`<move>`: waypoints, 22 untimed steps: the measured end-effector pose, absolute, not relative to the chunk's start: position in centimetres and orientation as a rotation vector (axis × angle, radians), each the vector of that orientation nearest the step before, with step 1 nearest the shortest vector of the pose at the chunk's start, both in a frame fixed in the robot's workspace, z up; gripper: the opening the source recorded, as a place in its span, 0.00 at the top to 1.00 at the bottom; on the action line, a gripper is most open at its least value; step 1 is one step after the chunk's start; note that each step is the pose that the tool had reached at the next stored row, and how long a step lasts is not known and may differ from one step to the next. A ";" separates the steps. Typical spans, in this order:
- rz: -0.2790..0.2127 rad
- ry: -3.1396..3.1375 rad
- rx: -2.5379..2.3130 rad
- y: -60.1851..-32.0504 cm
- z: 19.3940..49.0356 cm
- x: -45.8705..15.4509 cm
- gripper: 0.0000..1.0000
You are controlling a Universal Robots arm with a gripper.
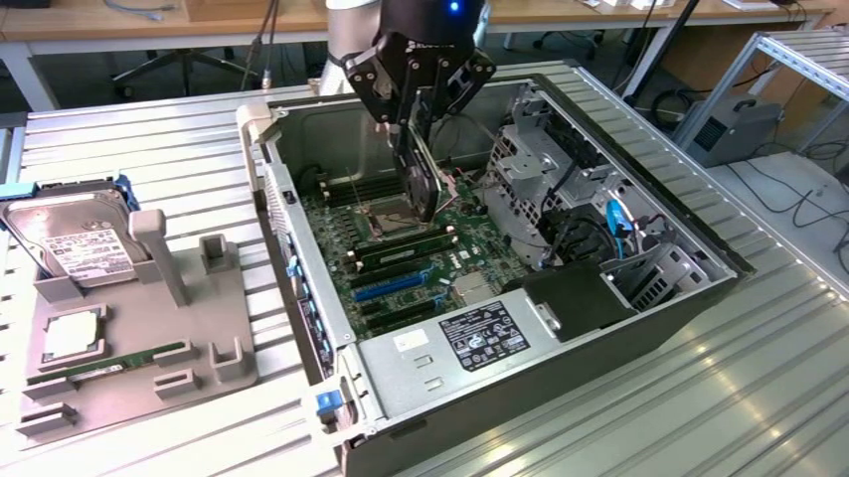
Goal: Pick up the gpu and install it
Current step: 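Pick up the gpu and move the gpu toward the slot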
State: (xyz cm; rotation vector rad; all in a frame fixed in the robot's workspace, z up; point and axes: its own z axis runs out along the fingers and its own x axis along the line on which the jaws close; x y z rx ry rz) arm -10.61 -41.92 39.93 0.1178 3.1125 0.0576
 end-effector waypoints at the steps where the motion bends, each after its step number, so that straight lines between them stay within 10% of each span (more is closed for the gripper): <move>1: 0.058 3.112 0.118 -41.9 39.9 -10.5 0.73; 22: 0.056 3.113 0.118 -41.9 39.1 -8.6 0.73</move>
